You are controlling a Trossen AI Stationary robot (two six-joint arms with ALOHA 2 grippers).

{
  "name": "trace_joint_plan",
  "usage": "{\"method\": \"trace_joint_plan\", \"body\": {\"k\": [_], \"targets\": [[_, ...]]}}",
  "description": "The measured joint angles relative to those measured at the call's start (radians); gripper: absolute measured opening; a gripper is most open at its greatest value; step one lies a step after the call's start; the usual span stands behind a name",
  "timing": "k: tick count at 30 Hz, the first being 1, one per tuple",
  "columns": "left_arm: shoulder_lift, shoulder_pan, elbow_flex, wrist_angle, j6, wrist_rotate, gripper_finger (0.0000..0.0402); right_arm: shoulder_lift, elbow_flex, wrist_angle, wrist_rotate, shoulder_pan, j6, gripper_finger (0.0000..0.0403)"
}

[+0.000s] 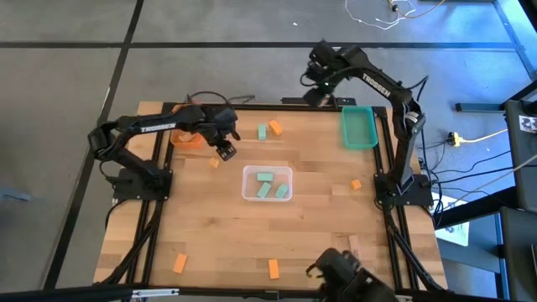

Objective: Sort & place blocks by color
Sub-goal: Put the light brown block from the blue bin into the orange bin

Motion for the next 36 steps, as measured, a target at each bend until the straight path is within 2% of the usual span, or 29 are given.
{"method": "trace_joint_plan", "body": {"k": [2, 5, 12, 17, 21, 26, 31, 36], "targets": [[-0.035, -0.009, 0.014, 0.035, 0.055, -0.027, 0.0165, 0.000, 0.038, 0.045, -0.099, 0.025, -0.003, 0.0130], [-0.094, -0.028, 0.024, 0.070, 0.188, -0.063, 0.0165, -0.001, 0.075, 0.108, -0.187, 0.055, -0.019, 0.0130], [-0.226, -0.063, 0.025, 0.259, 0.436, -0.099, 0.0165, -0.001, 0.088, 0.139, -0.305, 0.110, -0.245, 0.0130], [-0.288, -0.066, 0.026, 0.395, 0.723, -0.096, 0.0165, 0.001, 0.067, 0.138, -0.325, 0.155, -0.411, 0.0130], [-0.286, -0.081, 0.026, 0.449, 0.974, -0.087, 0.0165, 0.008, 0.065, 0.141, -0.335, 0.192, -0.445, 0.0130], [-0.254, -0.115, 0.025, 0.531, 1.216, -0.088, 0.0165, 0.009, 0.064, 0.147, -0.475, 0.224, -0.451, 0.0130], [-0.245, -0.148, 0.025, 0.598, 1.313, -0.077, 0.0165, 0.009, 0.064, 0.172, -0.490, 0.262, -0.430, 0.0130], [-0.245, -0.169, 0.025, 0.622, 1.396, -0.001, 0.0165, 0.009, 0.064, 0.205, -0.532, 0.293, -0.426, 0.0130]]}}
